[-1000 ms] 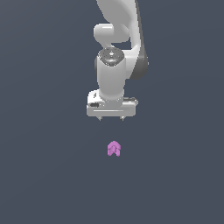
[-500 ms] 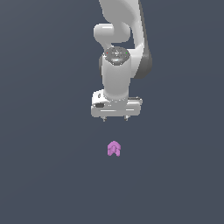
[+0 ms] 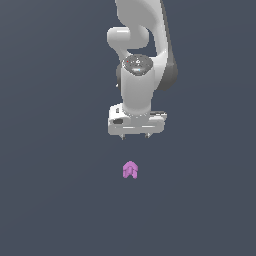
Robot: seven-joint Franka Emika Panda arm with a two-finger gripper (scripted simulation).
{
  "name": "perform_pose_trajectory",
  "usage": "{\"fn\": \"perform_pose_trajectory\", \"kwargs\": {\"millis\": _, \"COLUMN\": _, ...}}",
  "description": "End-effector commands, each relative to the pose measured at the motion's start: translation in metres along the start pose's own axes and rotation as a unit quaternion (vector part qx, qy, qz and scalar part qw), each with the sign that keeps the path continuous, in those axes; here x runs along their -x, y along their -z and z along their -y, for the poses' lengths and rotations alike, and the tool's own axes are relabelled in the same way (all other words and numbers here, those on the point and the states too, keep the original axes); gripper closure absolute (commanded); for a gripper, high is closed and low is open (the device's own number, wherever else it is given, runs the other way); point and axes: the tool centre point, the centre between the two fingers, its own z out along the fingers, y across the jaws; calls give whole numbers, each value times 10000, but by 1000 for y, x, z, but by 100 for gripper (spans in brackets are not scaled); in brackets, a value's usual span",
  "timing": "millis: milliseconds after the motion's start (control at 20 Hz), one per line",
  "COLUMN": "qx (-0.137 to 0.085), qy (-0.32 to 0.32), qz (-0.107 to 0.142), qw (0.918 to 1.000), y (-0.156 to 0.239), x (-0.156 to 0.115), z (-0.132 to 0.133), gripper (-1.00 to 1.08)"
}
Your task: Pick up the object and move it to a goal position.
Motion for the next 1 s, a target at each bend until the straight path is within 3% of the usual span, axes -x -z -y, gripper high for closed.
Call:
{"fn": "perform_pose_trajectory", "kwargs": {"millis": 0, "qx": 3, "qy": -22, "qz": 6, "qw": 10000, "y": -4, "x": -4, "z": -1, "gripper": -92}}
{"fn": "perform_pose_trajectory", "kwargs": {"millis": 950, "qx": 100, "qy": -407, "qz": 73, "qw": 9991, "y": -82, "x": -64, "z": -21, "gripper": -92}}
